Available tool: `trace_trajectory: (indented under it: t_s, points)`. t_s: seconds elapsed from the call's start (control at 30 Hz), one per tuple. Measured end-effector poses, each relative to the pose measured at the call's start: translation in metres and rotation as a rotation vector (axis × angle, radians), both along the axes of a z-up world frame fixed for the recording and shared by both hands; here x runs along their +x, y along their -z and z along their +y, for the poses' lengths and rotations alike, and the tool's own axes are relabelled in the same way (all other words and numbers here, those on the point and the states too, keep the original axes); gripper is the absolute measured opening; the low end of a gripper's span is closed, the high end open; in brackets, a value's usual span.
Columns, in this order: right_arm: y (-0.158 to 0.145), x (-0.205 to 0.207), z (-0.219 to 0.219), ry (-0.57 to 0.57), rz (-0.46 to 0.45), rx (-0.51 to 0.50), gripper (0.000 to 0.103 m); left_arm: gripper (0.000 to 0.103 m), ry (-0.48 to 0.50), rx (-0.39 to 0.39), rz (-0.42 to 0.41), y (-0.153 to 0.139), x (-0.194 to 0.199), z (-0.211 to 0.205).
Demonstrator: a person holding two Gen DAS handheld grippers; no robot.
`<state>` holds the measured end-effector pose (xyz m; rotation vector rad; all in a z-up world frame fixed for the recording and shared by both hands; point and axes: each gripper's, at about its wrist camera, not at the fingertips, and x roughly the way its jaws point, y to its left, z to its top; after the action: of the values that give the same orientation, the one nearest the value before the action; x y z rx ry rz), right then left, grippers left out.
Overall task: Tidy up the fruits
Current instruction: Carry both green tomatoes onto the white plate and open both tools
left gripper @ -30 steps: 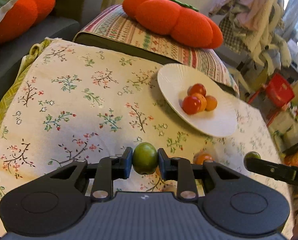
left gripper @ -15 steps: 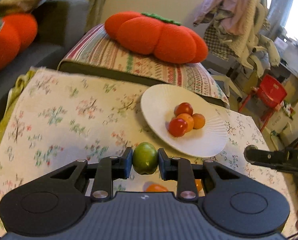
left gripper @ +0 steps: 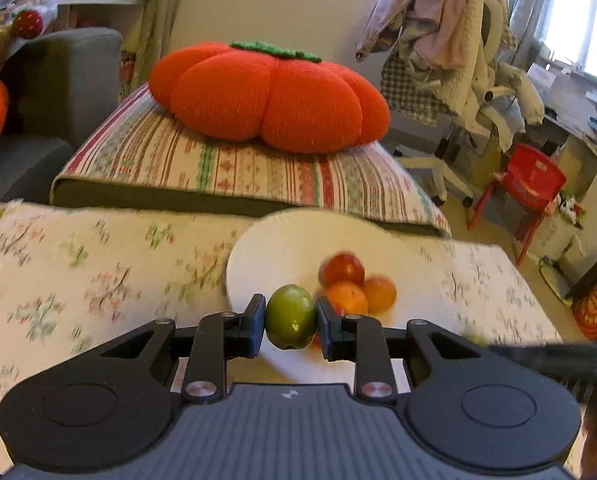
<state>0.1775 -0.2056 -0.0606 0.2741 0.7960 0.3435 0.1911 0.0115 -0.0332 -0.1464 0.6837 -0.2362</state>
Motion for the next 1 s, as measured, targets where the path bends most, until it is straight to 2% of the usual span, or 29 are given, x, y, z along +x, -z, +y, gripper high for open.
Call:
trace_trajectory:
  t_s: [0.17,0.37,0.5,0.73,0.87,1.0]
  points:
    - [0.0,0.005,0.013,-0.029,-0.044,-0.063,0.03,0.005,0.008,0.015,0.015,0.007,0.019,-0.011]
    - [0.009,0.009,0.029,-0.06,-0.049,-0.146,0.03,0.005,0.003,0.036,0.045,0.022,0.029,-0.011]
    - [0.008,0.009,0.029,-0.052,-0.049,-0.142,0.031,0.006,0.012,0.033,0.054,0.028,0.027,-0.007]
    - [0.005,0.009,0.023,-0.023,-0.031,-0.115,0.033,0.029,0.007,0.006,0.042,0.012,0.01,0.009]
    - [-0.004,0.008,0.008,0.023,-0.02,-0.038,0.035,0.034,-0.016,-0.008,0.043,-0.001,-0.009,0.025]
    - [-0.004,0.006,0.002,0.043,-0.004,-0.02,0.039,0.04,-0.037,-0.023,0.032,-0.011,-0.026,0.034]
